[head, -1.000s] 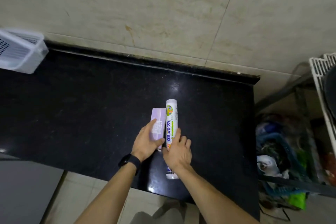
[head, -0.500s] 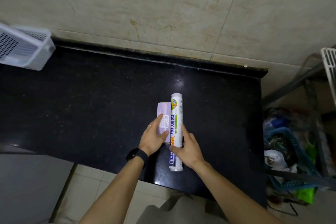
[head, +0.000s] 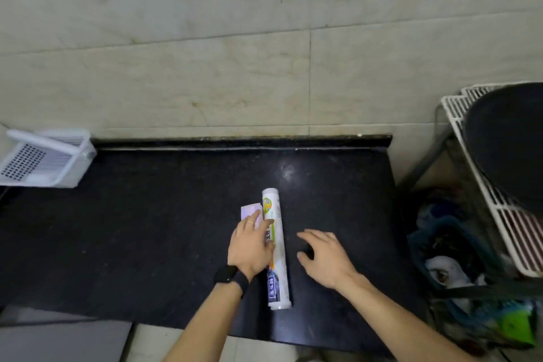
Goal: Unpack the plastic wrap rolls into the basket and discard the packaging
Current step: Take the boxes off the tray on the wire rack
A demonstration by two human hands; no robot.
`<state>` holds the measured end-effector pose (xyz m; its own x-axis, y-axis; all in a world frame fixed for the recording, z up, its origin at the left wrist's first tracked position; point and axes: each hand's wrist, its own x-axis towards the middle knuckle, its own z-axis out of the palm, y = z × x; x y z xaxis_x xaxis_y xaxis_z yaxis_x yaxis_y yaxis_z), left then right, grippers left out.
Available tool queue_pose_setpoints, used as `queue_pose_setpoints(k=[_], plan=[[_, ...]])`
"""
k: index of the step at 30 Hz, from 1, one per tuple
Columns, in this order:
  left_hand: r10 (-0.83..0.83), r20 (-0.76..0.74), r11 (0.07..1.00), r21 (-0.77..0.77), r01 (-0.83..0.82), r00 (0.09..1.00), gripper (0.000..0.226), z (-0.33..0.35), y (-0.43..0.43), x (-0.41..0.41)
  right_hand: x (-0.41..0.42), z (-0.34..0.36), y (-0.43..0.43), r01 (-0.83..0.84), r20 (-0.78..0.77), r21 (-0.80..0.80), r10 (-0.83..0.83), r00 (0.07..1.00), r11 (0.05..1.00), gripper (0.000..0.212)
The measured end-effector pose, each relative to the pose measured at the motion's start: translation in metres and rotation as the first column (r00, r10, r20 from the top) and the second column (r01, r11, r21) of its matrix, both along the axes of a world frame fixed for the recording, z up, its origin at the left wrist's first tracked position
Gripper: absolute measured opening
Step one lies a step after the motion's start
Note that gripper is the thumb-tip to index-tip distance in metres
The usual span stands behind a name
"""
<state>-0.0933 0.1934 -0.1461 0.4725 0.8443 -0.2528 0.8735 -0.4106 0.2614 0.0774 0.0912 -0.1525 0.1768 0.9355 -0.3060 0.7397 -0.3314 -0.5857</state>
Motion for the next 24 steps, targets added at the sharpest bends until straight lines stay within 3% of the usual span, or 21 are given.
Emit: queue_pose_setpoints(k=[8, 13, 19, 24], plan=[[-0.264, 0.071, 0.956, 0.154, 0.251, 0.962, 0.056, 0.073, 0.005, 0.149, 0.147, 0.111, -0.061, 0.087, 0.288, 0.379, -0.206, 0.935, 0.921, 0.045], [-0.45, 0.189, 0.866, 0.329, 0.376, 0.873, 0.057, 0.129, -0.021, 0.269, 0.245, 0.16, -0.112, 0.206, 0.308, 0.571, -0.44, 0.844, 0.795, 0.04], [-0.605, 0.258, 0.781, 0.374, 0.5, 0.753, 0.055, 0.16, -0.073, 0.375, 0.349, 0.173, -0.175, 0.463, 0.226, 0.572, -0.672, 0.705, 0.677, 0.04], [-0.626, 0.162, 0.768, 0.299, 0.567, 0.762, 0.06, 0.158, -0.099, 0.434, 0.403, 0.174, -0.202, 0.596, 0.291, 0.471, -0.753, 0.591, 0.65, 0.06]])
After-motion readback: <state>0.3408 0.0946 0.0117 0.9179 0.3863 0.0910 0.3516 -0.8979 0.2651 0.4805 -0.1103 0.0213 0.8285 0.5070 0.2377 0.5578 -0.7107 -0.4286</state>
